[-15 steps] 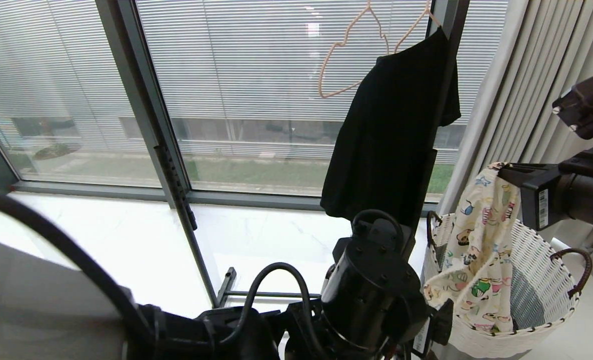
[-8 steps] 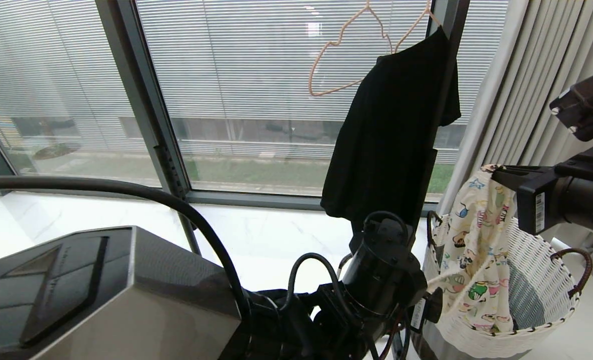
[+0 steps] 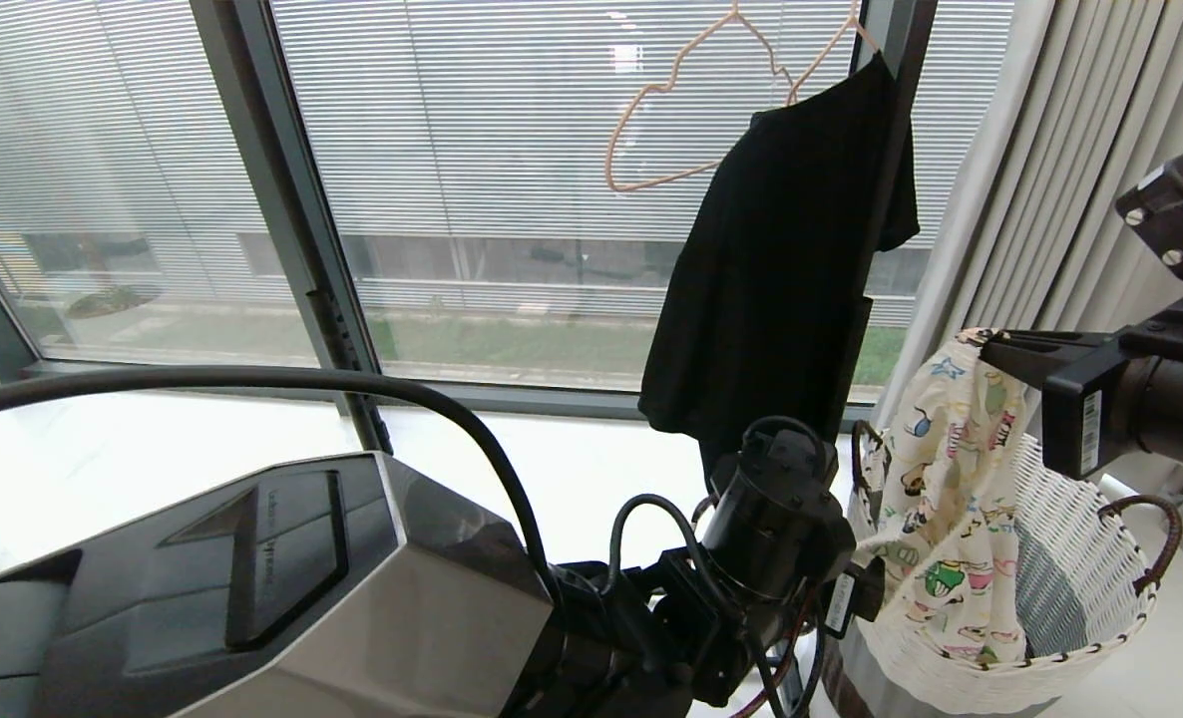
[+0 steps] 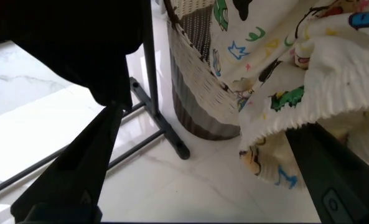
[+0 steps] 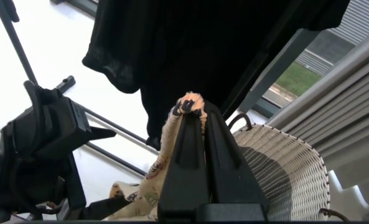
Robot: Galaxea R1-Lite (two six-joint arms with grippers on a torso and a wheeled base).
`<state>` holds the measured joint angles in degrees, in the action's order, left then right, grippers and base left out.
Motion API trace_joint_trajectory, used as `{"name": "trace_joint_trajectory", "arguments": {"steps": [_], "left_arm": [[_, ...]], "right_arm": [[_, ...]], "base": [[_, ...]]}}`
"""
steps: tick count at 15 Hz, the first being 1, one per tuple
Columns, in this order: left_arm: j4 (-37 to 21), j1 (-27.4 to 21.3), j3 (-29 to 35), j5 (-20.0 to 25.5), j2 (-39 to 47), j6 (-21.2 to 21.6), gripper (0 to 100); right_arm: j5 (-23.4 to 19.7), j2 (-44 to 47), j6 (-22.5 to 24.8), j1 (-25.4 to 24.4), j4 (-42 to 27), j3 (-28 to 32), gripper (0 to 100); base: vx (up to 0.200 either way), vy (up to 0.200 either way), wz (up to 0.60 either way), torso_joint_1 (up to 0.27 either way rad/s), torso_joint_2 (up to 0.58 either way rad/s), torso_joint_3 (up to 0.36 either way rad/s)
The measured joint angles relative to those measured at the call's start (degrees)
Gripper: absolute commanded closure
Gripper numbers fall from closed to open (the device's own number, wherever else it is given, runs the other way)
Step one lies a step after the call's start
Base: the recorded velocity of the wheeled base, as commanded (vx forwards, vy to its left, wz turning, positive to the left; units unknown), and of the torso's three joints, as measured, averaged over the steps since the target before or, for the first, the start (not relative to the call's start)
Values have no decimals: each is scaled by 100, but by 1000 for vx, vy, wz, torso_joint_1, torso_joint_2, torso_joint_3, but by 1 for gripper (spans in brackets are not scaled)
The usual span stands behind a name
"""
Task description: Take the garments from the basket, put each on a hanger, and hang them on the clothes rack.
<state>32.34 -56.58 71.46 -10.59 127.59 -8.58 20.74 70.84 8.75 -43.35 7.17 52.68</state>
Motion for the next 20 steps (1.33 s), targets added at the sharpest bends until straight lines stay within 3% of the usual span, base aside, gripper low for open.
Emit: {"name": "trace_joint_trajectory", "arguments": {"steps": [8,11,15,17,20], "left_arm": [[4,132,-307,-16,-113,-12,100],[4,350,-1339,-43,-711,-17,100],[-7,486,-2977,-432,-2230,46,100],[-16,580,-3646,-647,-3148,352,100],[-223,1129,-3983,-733,-4157,1050,100]], "right_arm": [[-33,68,-158,-4,29,-4,100],[-172,400,-624,-39,249,-9,100],[-199,1253,-900,-267,1046,24,100],[-199,1646,-919,-441,1402,93,100],[-194,1898,-922,-507,1491,121,100]], "base": [[0,0,0,0,0,0],[0,0,0,0,0,0],[0,0,0,0,0,0],[0,0,0,0,0,0],[0,0,0,0,0,0]]}}
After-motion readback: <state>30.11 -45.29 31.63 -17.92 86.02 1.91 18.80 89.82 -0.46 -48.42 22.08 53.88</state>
